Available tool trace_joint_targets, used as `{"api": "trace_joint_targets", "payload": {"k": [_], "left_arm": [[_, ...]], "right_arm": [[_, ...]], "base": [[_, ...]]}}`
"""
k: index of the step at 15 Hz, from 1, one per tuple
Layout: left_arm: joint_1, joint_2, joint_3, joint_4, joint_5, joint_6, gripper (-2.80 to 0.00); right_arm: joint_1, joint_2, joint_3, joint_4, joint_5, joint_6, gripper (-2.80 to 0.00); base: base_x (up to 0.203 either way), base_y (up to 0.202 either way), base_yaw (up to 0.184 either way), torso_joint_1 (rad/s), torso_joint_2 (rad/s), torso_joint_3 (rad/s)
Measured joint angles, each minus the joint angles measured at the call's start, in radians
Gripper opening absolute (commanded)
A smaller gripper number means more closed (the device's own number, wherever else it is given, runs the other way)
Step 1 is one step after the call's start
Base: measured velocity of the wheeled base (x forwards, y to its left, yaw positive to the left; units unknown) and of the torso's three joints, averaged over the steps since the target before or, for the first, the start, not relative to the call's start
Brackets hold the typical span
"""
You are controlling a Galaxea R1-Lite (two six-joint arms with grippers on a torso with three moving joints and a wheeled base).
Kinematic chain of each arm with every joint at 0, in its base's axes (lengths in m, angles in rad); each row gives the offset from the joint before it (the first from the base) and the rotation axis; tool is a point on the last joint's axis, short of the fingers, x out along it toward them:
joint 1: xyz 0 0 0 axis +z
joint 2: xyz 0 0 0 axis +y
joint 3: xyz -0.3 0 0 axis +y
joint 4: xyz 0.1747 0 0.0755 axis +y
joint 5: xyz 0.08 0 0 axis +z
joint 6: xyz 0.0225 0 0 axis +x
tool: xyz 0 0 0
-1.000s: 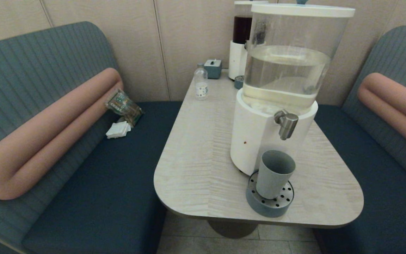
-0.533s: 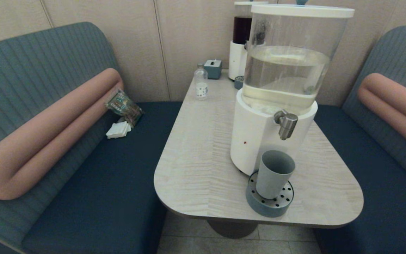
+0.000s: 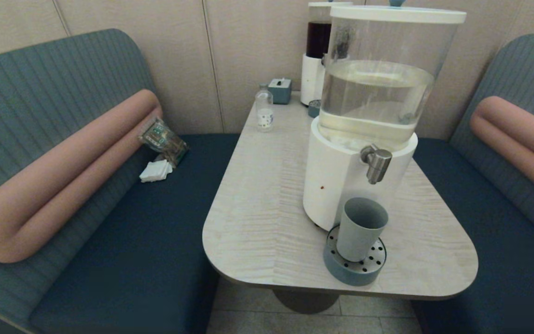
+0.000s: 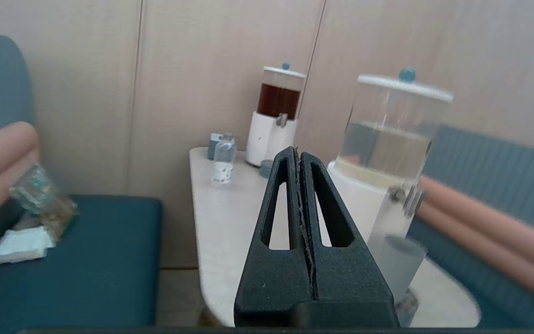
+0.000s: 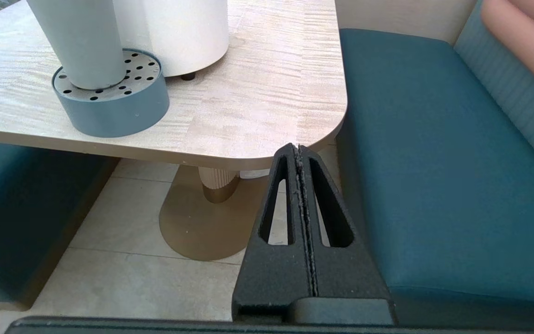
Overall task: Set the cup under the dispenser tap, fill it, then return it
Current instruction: Turn on the faucet
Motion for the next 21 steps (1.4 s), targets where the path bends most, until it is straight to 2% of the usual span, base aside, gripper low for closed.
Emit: {"api": "trace_joint_targets", "payload": {"k": [1,2,3,5,6,7,9,11,13,17,21], "left_arm": [[-0.001,-0.041,0.011,0.053,0.001,0.039,-2.80],[-0.001,-0.075,0.031,0.108,0.004,0.103,-2.80],[-0.001,-0.100,0.062,0.147,0.008,0.192,-2.80],[-0.002,-0.129,0.149,0.179,0.021,0.366,-2.80],[-0.002,-0.137,0.210,0.178,0.032,0.432,-2.80],[-0.002,-0.142,0.266,0.177,0.053,0.468,-2.80],[-0.002,-0.147,0.328,0.228,0.127,0.498,-2.80],[-0.002,-0.148,0.344,0.310,0.207,0.501,-2.80],[-0.002,-0.148,0.347,0.398,0.249,0.483,-2.80],[-0.002,-0.148,0.350,0.406,0.253,0.472,-2.80],[-0.002,-0.148,0.350,0.408,0.254,0.471,-2.80]], "right_arm": [[0.000,0.000,0.000,0.000,0.000,0.000,-2.80],[0.000,0.000,0.000,0.000,0.000,0.000,-2.80],[0.000,0.000,0.000,0.000,0.000,0.000,-2.80],[0.000,0.000,0.000,0.000,0.000,0.000,-2.80],[0.000,0.000,0.000,0.000,0.000,0.000,-2.80],[0.000,0.000,0.000,0.000,0.000,0.000,-2.80],[0.000,0.000,0.000,0.000,-0.001,0.000,-2.80],[0.000,0.000,0.000,0.000,0.000,0.000,-2.80],[0.000,0.000,0.000,0.000,0.000,0.000,-2.80],[0.000,0.000,0.000,0.000,-0.001,0.000,-2.80],[0.000,0.000,0.000,0.002,0.010,-0.037,-2.80]], "base": [[0.000,0.000,0.000,0.000,0.00,0.000],[0.000,0.000,0.000,0.000,0.00,0.000],[0.000,0.000,0.000,0.000,0.00,0.000],[0.000,0.000,0.000,0.000,0.00,0.000],[0.000,0.000,0.000,0.000,0.00,0.000],[0.000,0.000,0.000,0.000,0.00,0.000],[0.000,0.000,0.000,0.000,0.00,0.000],[0.000,0.000,0.000,0.000,0.00,0.000],[0.000,0.000,0.000,0.000,0.00,0.000],[0.000,0.000,0.000,0.000,0.00,0.000],[0.000,0.000,0.000,0.000,0.00,0.000]]}}
